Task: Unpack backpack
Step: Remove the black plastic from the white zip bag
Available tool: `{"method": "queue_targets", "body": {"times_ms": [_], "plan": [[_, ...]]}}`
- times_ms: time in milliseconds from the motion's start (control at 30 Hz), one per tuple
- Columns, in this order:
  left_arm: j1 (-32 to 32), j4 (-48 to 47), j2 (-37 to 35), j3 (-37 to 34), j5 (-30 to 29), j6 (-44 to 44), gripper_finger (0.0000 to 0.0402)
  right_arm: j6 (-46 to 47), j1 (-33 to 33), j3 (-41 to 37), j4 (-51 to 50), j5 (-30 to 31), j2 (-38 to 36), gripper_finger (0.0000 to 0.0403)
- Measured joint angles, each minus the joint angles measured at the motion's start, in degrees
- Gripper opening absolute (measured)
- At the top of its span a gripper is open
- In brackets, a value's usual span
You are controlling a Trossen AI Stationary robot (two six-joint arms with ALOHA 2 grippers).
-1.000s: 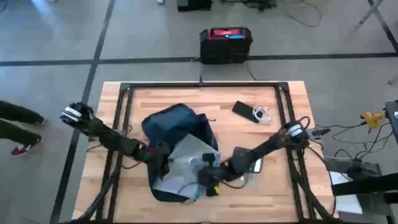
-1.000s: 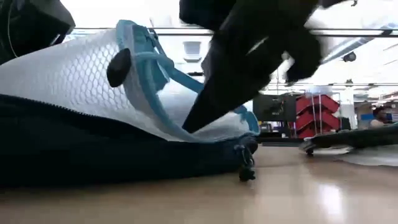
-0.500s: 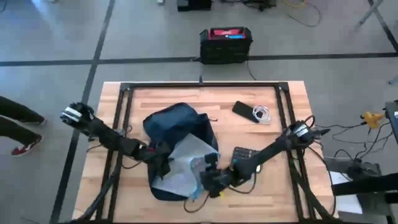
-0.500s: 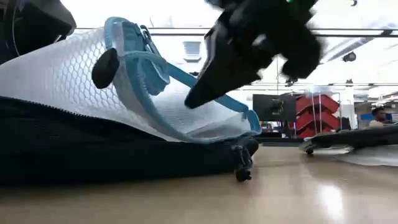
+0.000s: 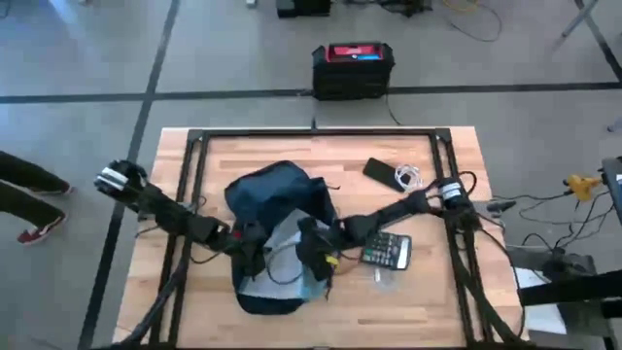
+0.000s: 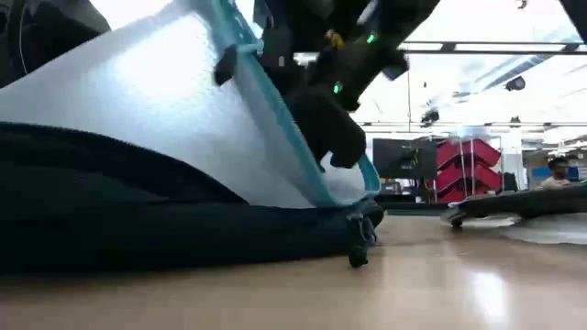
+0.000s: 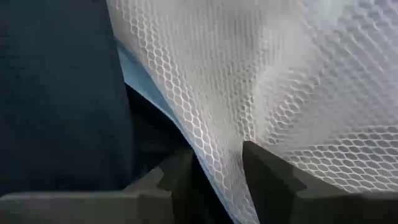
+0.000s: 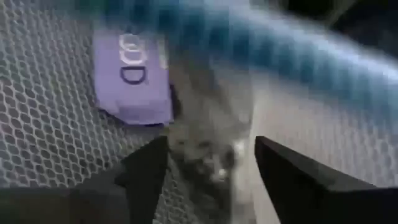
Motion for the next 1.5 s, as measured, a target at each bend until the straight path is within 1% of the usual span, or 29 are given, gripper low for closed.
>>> {"method": "queue_targets", "body": {"times_ms": [133, 200, 267, 367, 467, 533, 567, 633, 767, 933, 1133, 1200, 1300, 1367, 1433, 1467, 1500], "plan": [[-0.02, 0.02, 0.00, 0.00, 0.02, 0.00, 0.0119, 0.35, -1.26, 0.33, 0.28, -2.64, 2.89, 0.0247], [-0.02, 0.02, 0.00, 0.00, 0.00, 0.02, 0.0119, 1.72, -1.36, 0.35, 0.13, -2.55, 3.99, 0.0235], [-0.02, 0.02, 0.00, 0.00, 0.00, 0.00, 0.0119, 3.51, -1.30, 0.45, -0.48, -2.23, 4.44, 0.0213], [0.00, 0.04, -0.02, 0.02, -0.01, 0.00, 0.0119, 5.18, -0.61, 0.57, -2.63, -1.69, 4.26, 0.0157], [0.00, 0.02, -0.02, 0.03, -0.02, -0.03, 0.0119, 6.57, 0.45, 0.50, -4.64, -1.55, 3.18, 0.0080], [-0.02, 0.04, -0.03, 0.05, 0.00, -0.20, 0.0119, 7.04, 1.29, 0.25, -6.90, -3.69, 2.13, 0.0033], [-0.02, 0.04, -0.04, 0.09, 0.00, -0.29, 0.0119, 7.26, 1.98, 0.17, -7.96, -4.58, 1.53, 0.0026], [-0.02, 0.04, -0.07, 0.11, 0.02, -0.54, 0.0119, 8.20, 3.39, 0.06, -10.11, -4.75, -0.26, 0.0026], [-0.02, -0.18, -0.09, 0.13, -0.04, -0.68, 0.0119, 10.07, 6.66, -0.32, -15.81, -1.75, -4.35, 0.0034], [-0.02, -0.81, -0.09, 0.11, -0.49, -0.66, 0.0119, 11.52, 11.67, -0.42, -22.64, 4.67, -10.80, 0.0027], [-0.02, -0.96, -0.09, 0.11, -1.12, -0.66, 0.0119, 17.19, 16.13, -0.39, -32.13, 14.06, -17.20, 0.0027], [-0.02, -0.95, -0.09, 0.09, -1.25, -0.66, 0.0119, 20.13, 16.83, -0.31, -36.81, 18.11, -19.14, 0.0027], [-0.02, -0.92, -0.09, 0.09, -1.27, -1.12, 0.0119, 26.86, 17.15, -0.71, -46.41, 23.07, -21.20, 0.0026], [-0.02, -0.90, -0.09, 0.09, -1.31, -1.60, 0.0119, 31.86, 17.23, -1.24, -52.58, 24.63, -22.39, 0.0026], [-0.02, -0.90, -0.09, 0.06, -1.34, -1.75, 0.0119, 35.49, 17.62, -1.82, -56.31, 25.15, -23.15, 0.0026], [-0.02, -0.84, -0.09, 0.04, -1.36, -1.75, 0.0119, 39.17, 18.19, -2.71, -57.62, 25.48, -23.77, 0.0026], [-0.02, -0.86, -0.09, 0.04, -1.40, -1.75, 0.0119, 41.40, 18.88, -3.70, -60.96, 25.34, -24.23, 0.0026]]}}
